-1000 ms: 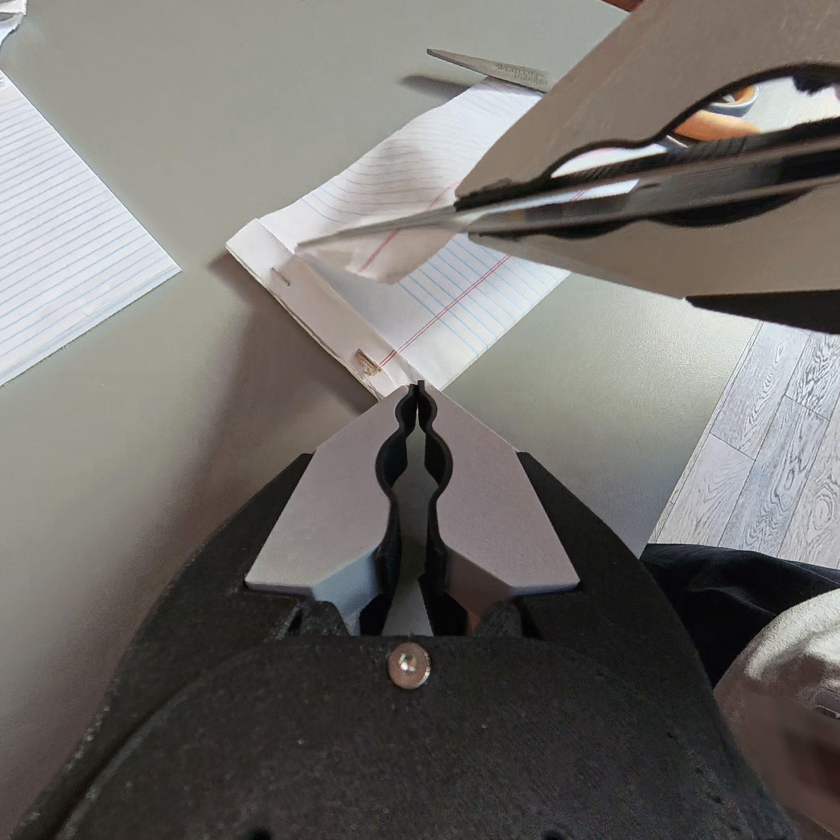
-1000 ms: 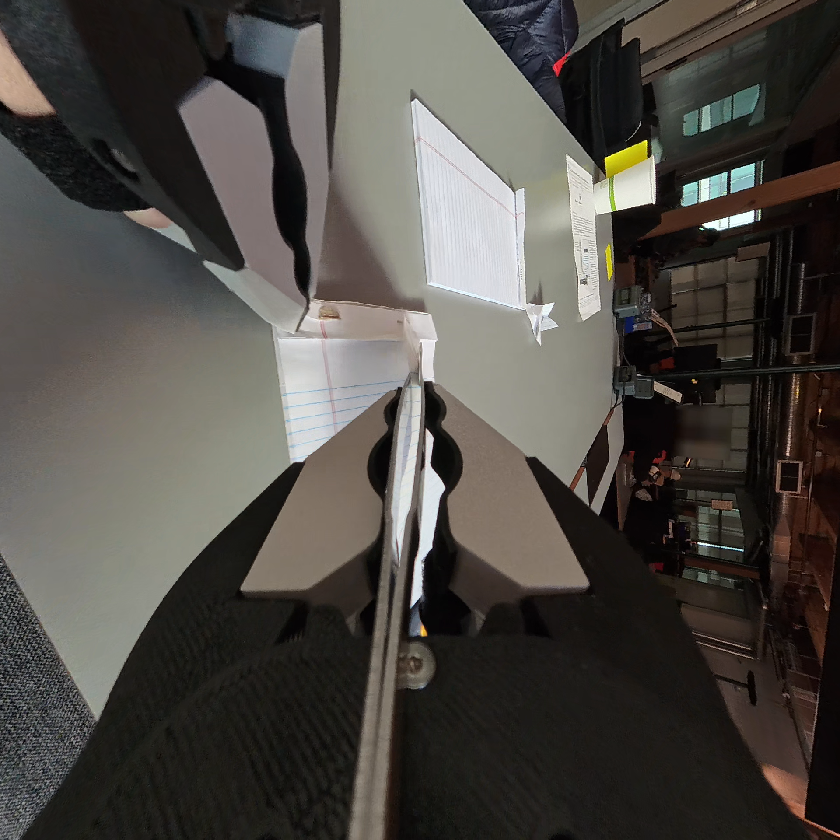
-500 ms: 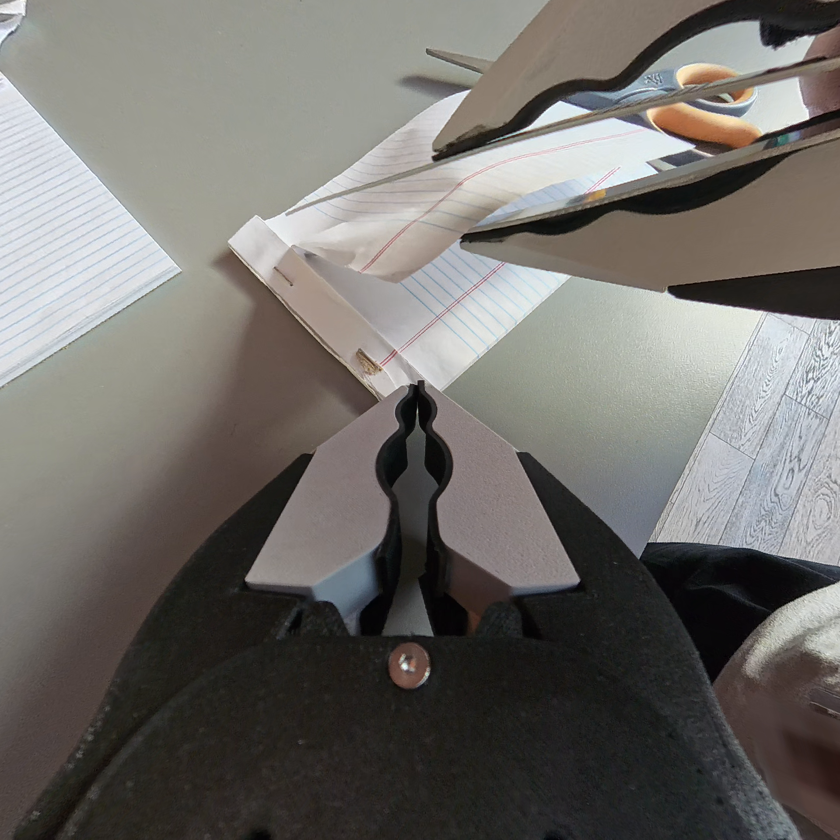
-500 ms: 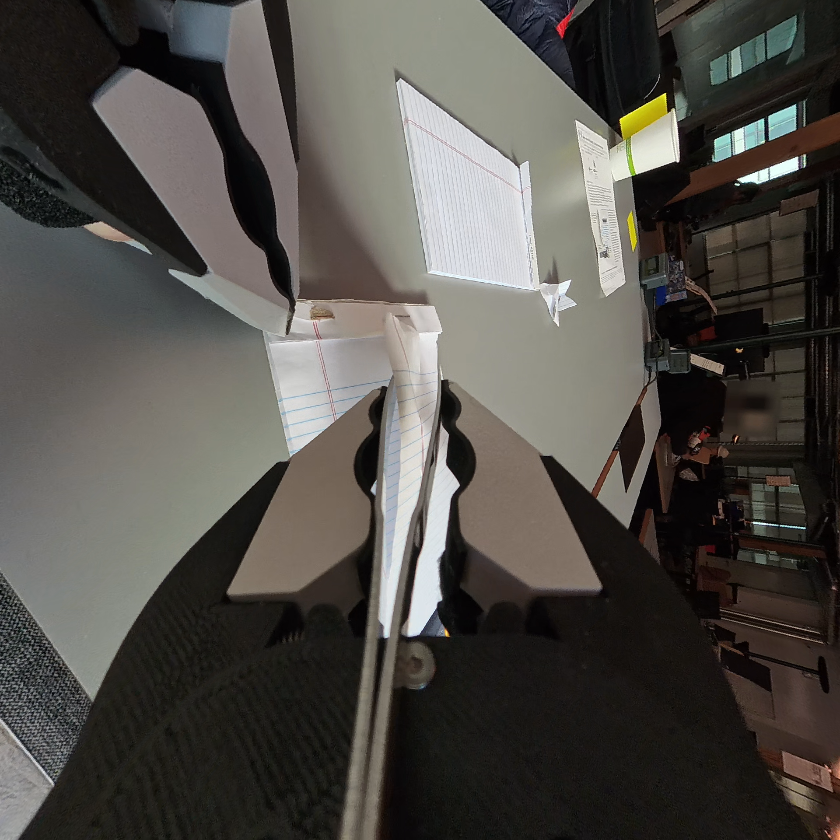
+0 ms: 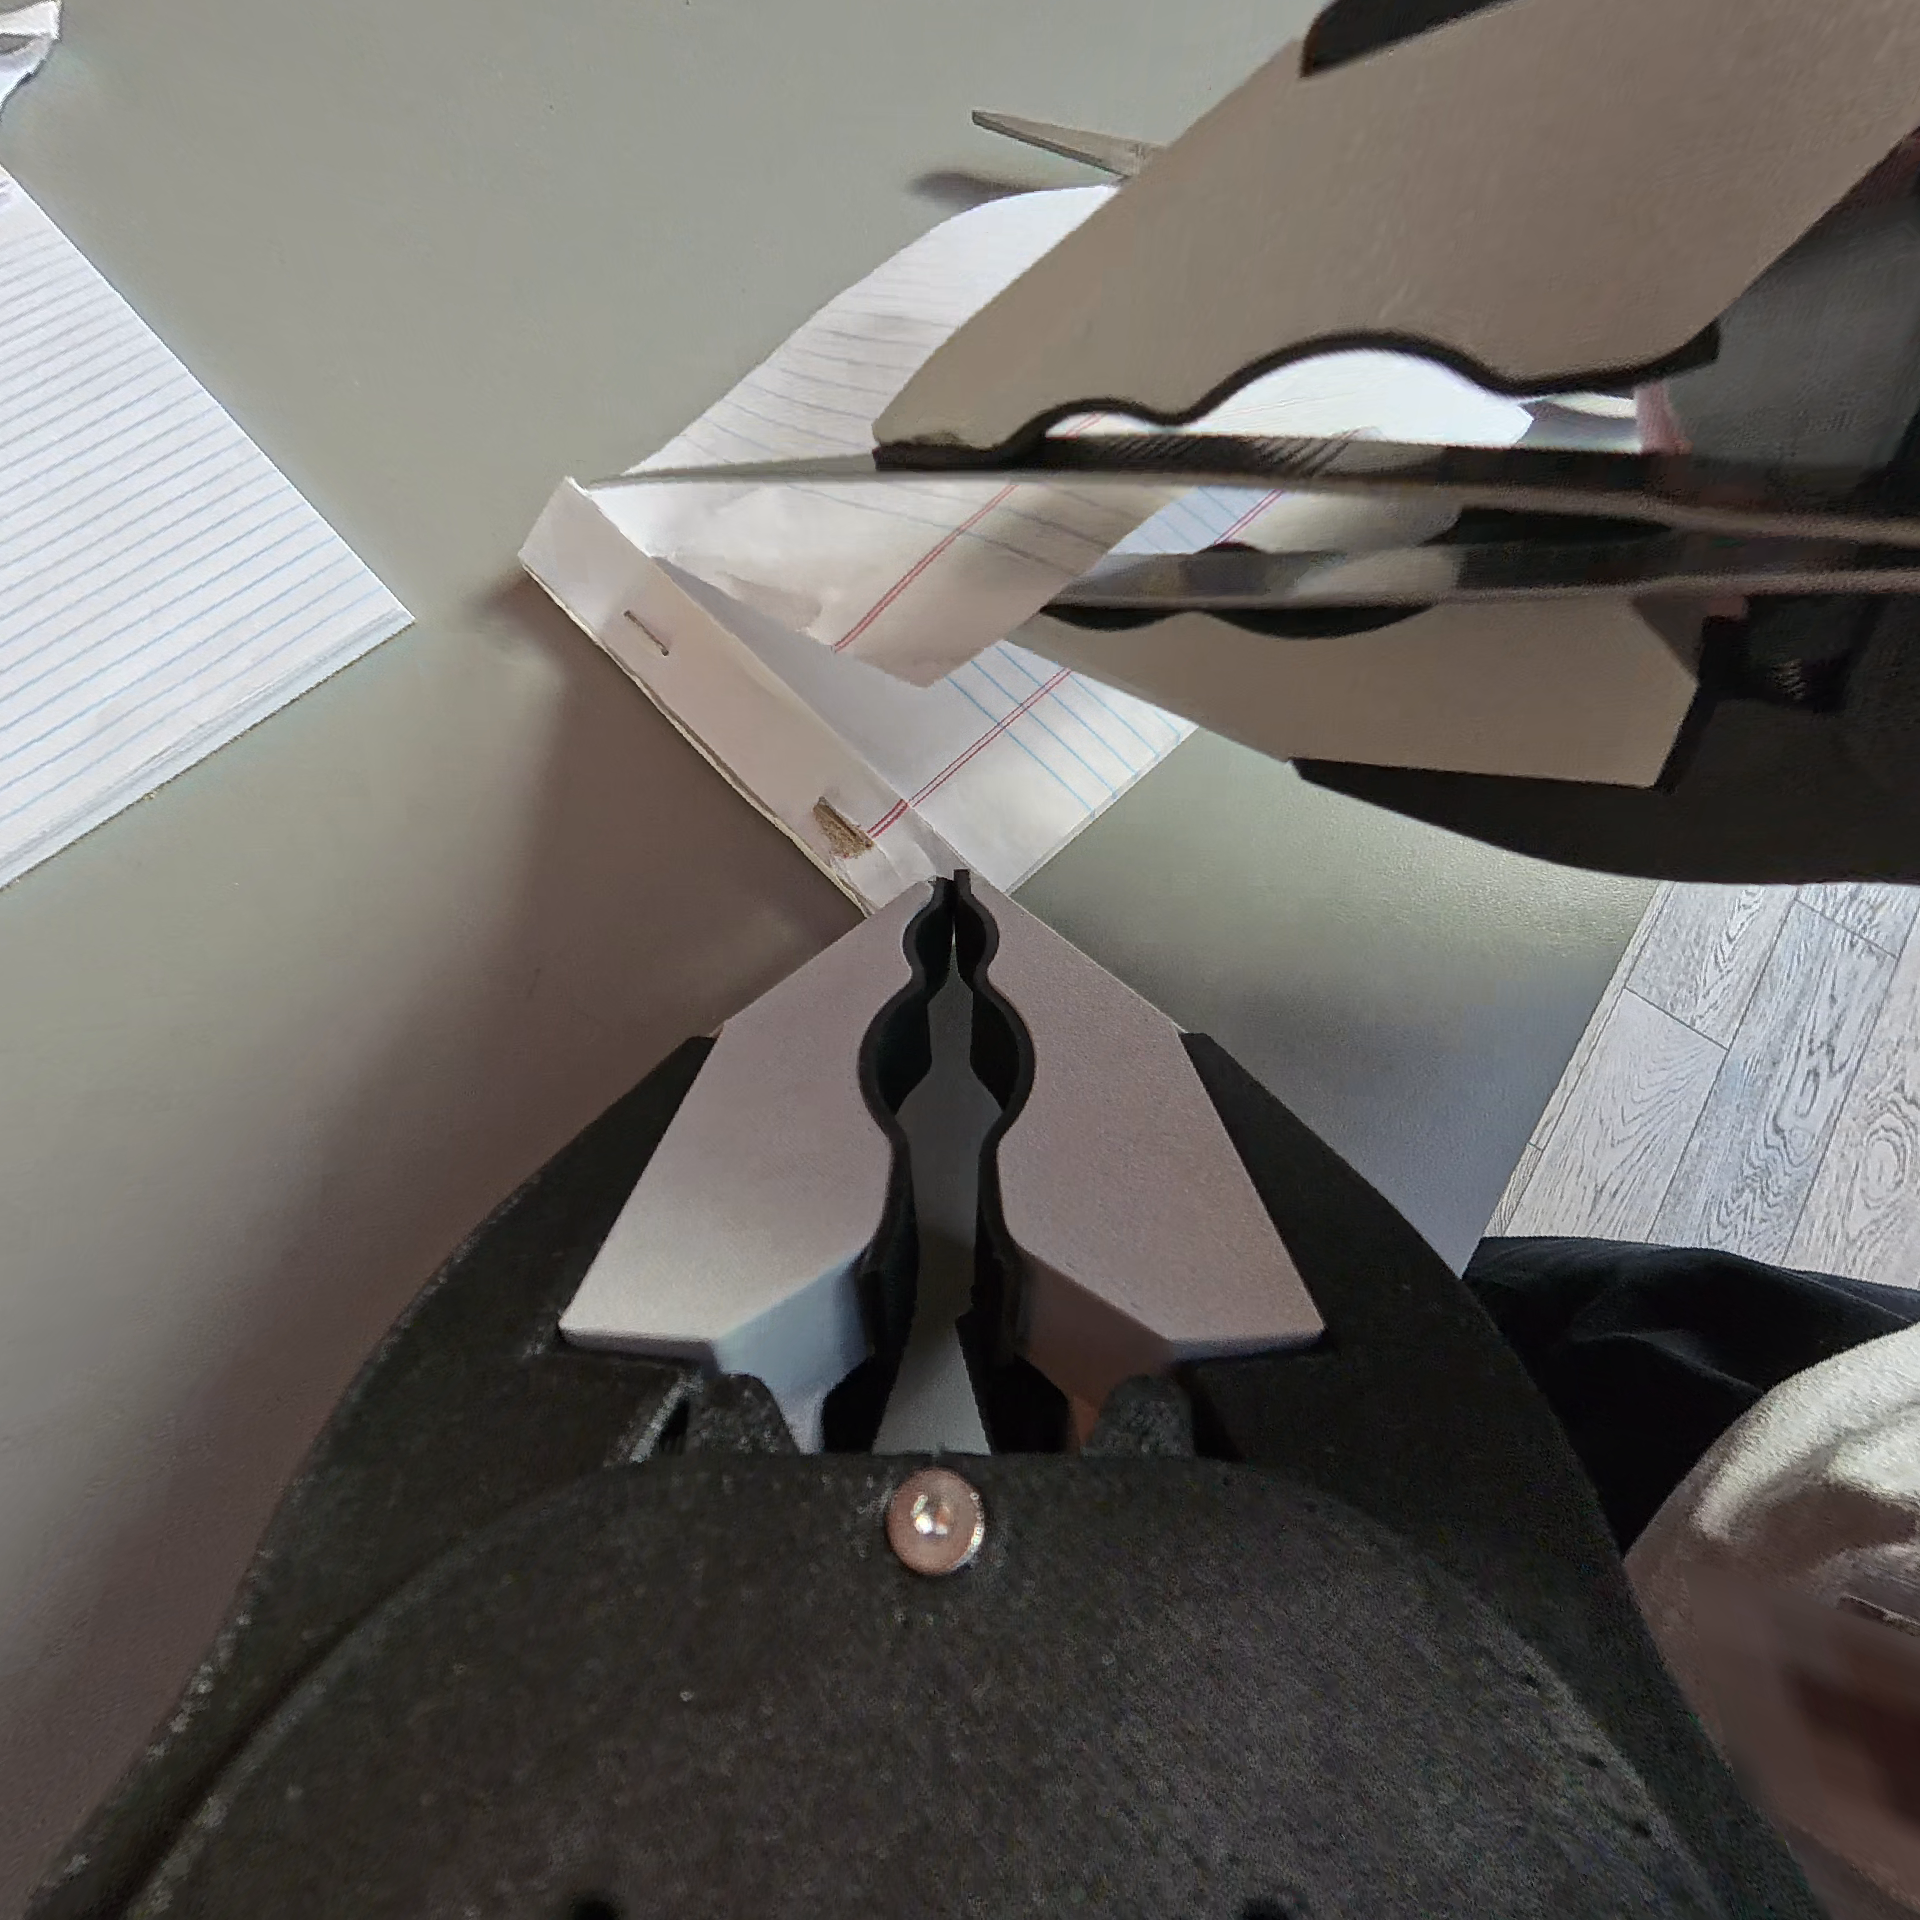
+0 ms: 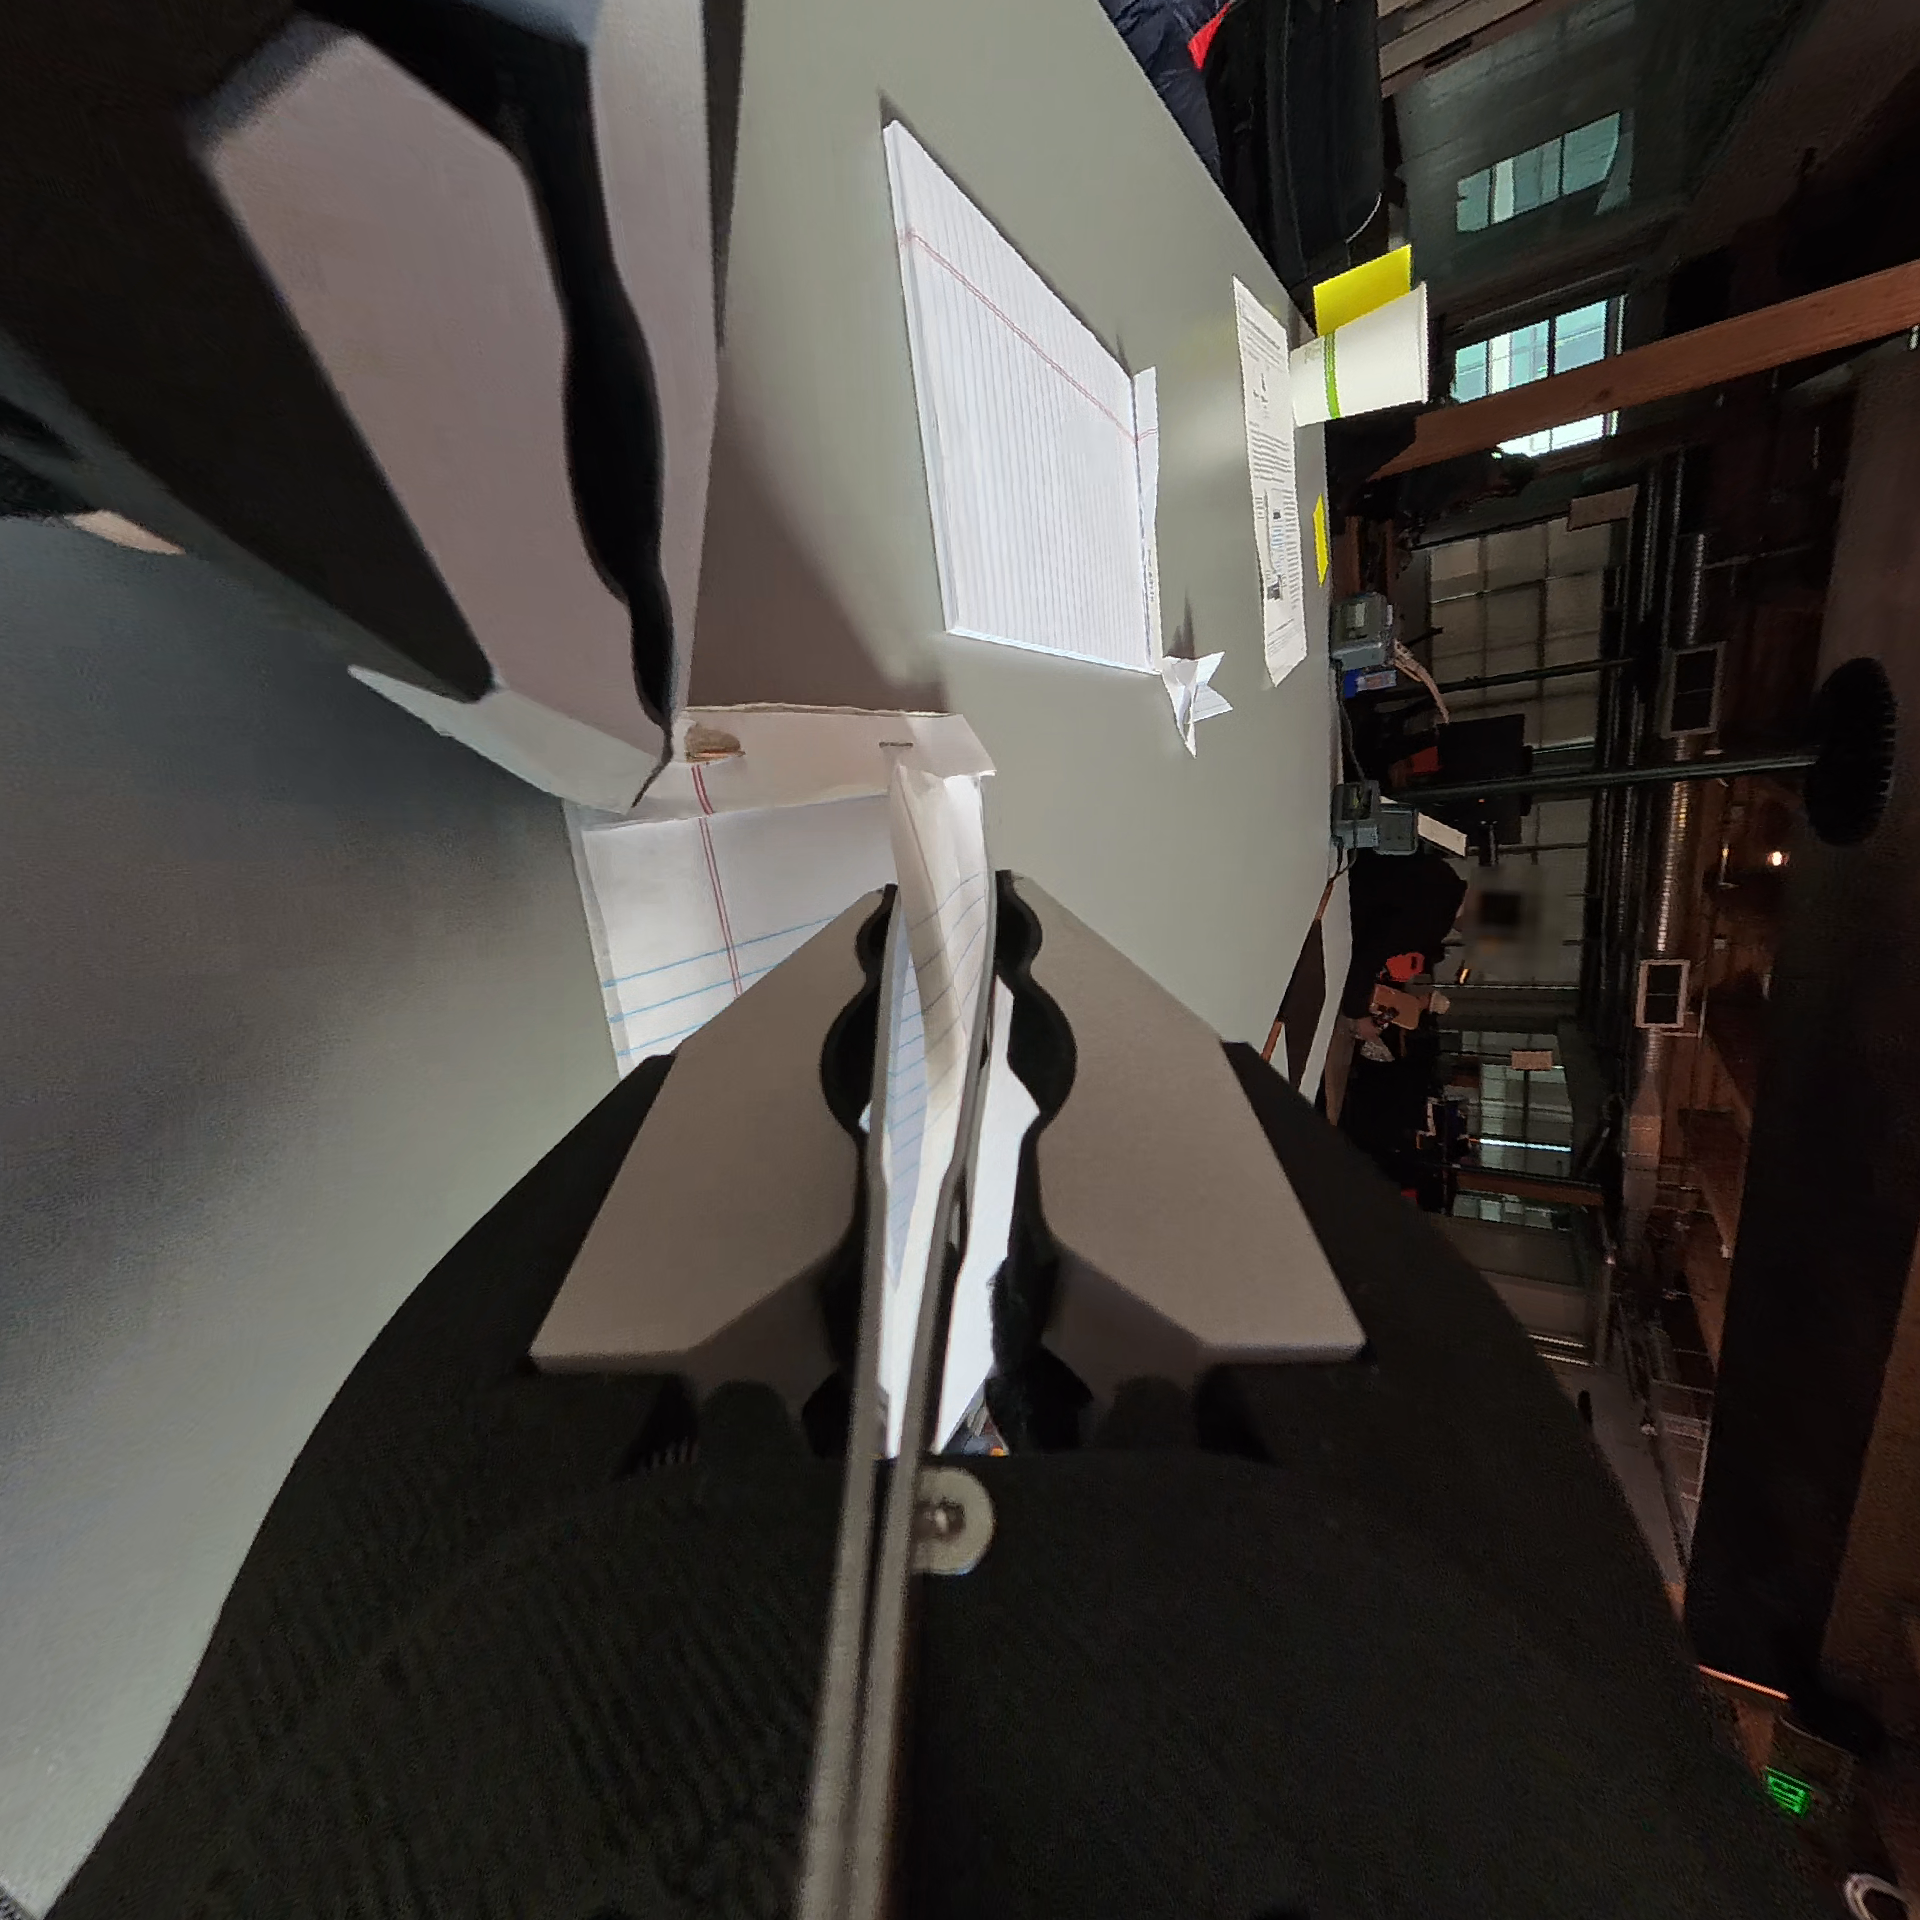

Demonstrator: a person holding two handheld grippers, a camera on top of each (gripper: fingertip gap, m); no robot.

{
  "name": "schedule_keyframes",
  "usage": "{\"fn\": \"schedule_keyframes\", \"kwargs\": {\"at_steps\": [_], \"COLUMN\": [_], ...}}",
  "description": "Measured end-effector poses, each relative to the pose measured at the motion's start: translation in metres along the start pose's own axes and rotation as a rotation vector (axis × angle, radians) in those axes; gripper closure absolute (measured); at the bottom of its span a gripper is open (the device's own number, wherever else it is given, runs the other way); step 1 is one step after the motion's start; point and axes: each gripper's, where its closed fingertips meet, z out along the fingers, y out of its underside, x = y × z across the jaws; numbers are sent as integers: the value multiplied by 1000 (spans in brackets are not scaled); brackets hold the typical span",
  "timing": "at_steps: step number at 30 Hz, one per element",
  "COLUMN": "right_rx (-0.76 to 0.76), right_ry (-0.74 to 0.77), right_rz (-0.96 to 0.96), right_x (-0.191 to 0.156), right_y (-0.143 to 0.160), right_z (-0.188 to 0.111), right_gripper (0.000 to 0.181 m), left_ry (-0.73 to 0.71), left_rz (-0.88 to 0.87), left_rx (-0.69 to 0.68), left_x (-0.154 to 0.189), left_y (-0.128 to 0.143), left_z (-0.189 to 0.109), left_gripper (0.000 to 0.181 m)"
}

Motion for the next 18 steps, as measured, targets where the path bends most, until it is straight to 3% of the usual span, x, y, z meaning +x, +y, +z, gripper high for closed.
{"fn": "schedule_keyframes", "kwargs": {"at_steps": [5, 18], "right_rx": [-2, 23], "right_ry": [11, -125], "right_rz": [37, 84], "right_x": [-2, 19], "right_y": [0, 3], "right_z": [1, -4], "right_gripper": [172, 177], "left_ry": [1, 6], "left_rz": [-1, -5], "left_rx": [0, 0], "left_x": [0, 0], "left_y": [0, 0], "left_z": [0, 0], "left_gripper": [181, 181]}}
